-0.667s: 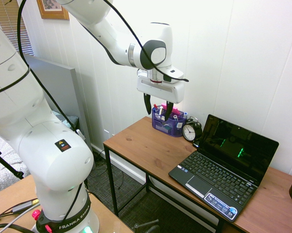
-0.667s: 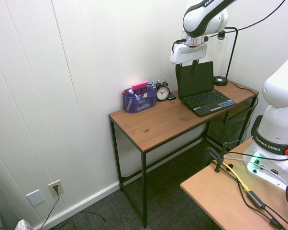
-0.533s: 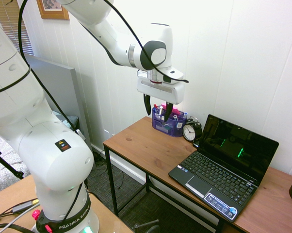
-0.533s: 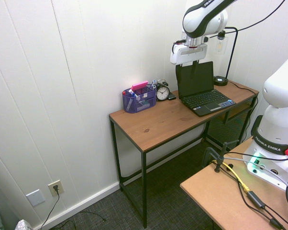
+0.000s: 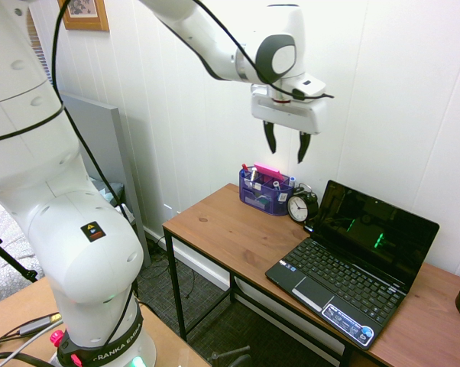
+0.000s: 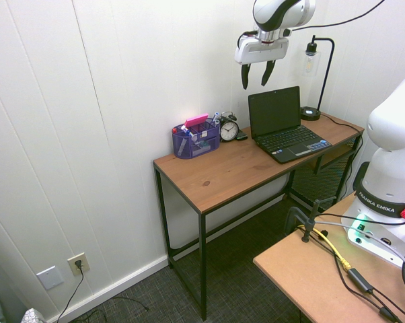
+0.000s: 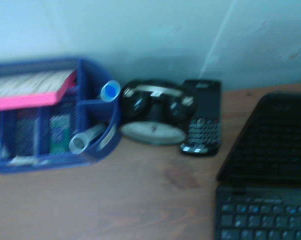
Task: Close the laptop lid
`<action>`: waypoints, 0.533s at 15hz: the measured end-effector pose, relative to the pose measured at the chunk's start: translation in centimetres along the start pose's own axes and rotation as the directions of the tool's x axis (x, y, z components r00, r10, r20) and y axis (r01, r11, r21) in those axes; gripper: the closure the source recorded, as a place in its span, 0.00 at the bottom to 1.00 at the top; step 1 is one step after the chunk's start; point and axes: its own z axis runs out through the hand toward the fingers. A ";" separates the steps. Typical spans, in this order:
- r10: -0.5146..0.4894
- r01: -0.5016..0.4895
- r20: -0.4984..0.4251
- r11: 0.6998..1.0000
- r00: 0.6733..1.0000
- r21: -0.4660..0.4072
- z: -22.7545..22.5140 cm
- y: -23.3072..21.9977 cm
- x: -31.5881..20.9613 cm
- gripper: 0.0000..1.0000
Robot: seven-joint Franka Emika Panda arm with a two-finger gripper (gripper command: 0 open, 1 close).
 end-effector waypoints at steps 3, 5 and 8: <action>0.083 -0.083 -0.057 0.996 0.995 0.014 1.3 0.4 6.8 0.00; 0.131 -0.131 -0.073 0.991 0.989 0.008 2.5 1.0 10.3 0.00; 0.185 -0.187 -0.094 0.982 0.978 -0.005 3.7 2.3 13.8 0.00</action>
